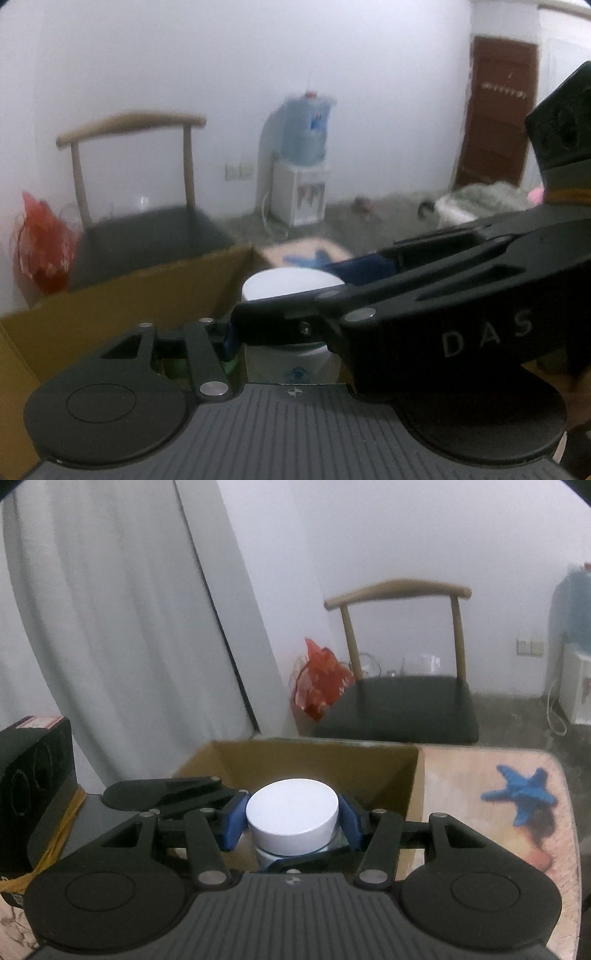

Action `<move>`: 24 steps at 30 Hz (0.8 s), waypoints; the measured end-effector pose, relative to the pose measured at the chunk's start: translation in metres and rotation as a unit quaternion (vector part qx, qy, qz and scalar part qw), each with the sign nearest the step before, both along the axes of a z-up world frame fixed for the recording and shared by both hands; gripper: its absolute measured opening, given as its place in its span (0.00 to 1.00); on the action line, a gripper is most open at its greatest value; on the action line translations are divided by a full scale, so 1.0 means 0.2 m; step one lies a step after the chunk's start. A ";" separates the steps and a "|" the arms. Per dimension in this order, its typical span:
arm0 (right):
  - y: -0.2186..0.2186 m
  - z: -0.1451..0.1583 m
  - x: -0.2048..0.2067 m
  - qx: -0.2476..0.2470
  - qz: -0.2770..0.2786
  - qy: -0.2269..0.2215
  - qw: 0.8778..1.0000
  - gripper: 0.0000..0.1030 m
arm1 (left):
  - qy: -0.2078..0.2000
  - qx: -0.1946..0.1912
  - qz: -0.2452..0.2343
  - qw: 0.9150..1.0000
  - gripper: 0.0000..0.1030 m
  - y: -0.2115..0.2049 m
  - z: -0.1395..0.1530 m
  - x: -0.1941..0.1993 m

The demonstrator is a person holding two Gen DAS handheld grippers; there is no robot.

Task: Organize rigid objects
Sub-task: 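Carry the white bottle into the box and open the right gripper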

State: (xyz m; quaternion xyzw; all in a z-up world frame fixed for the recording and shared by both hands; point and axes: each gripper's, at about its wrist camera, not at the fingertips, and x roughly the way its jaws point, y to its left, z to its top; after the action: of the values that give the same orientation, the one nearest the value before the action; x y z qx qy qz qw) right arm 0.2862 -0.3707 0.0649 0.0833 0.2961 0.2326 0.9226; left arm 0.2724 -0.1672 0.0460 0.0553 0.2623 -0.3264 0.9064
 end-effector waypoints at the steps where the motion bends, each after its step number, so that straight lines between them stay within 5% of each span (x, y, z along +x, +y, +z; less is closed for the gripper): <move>1: -0.01 -0.02 0.02 -0.001 0.001 0.004 1.000 0.54 | 0.009 0.006 0.002 1.000 0.56 0.00 -0.02 0.01; 14: -0.01 -0.14 0.06 -0.018 0.010 0.036 0.999 0.55 | 0.028 0.045 0.005 0.999 0.92 -0.01 -0.06 0.04; 24: -0.10 -0.02 -0.05 0.026 -0.015 0.013 0.999 0.57 | 0.006 0.031 0.020 0.999 0.96 0.05 0.05 -0.06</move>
State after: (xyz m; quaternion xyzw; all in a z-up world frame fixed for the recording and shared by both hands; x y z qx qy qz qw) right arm 0.2770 -0.3901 0.0610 0.1146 0.3004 0.2254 0.9197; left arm 0.2602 -0.1564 0.0557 0.0767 0.2785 -0.3003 0.9090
